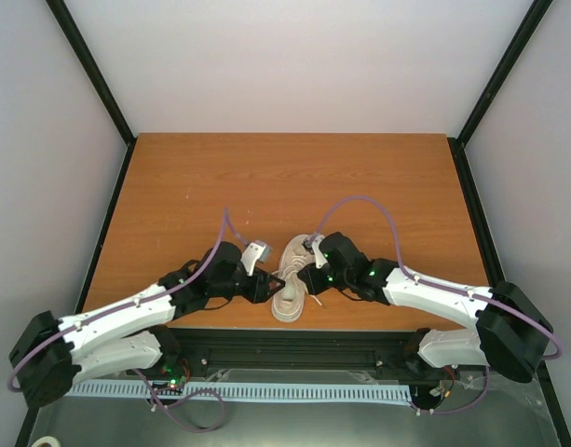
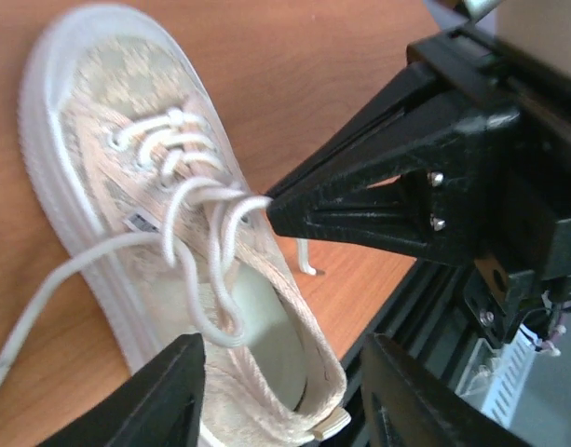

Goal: Tie the shoes

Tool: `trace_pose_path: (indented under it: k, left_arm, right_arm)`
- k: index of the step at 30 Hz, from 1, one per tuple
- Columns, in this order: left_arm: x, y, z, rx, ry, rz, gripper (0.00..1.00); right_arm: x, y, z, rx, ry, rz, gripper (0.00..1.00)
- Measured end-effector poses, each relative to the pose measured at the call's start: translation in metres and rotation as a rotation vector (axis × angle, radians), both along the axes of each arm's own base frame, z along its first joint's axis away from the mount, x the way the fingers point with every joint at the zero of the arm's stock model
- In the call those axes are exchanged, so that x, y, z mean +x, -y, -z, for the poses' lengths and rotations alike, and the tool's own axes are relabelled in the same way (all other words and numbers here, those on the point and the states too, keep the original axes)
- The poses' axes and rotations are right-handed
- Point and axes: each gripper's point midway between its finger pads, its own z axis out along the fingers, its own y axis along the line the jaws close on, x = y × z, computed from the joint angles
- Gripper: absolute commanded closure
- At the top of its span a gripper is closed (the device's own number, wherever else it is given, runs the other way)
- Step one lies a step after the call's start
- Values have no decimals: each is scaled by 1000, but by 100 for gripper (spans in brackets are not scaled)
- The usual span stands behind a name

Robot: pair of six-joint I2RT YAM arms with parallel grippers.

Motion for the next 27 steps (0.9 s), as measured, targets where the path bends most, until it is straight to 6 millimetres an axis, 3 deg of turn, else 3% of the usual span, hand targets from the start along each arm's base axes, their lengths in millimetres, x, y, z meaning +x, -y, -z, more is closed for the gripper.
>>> trace_pose_path:
  k: [5,8,11,18,27]
  left_arm:
    - [14,-18,-24,-33,48,-115,43]
    - [29,-26,-26,-45,29,-185,45]
    - [46,-28,-14,-13,-23,-232,50]
    - [59,-10,20,52,-137,-215,54]
    - [70,4,31,42,-171,-189,59]
  right_arm:
    - [0,0,-1,2,2,0,97]
    - [0,0,-1,2,2,0,97]
    - [0,0,-1,2,2,0,97]
    - [0,0,0,2,2,0,97]
    - [-1,-1,5,-7,-13,-6,97]
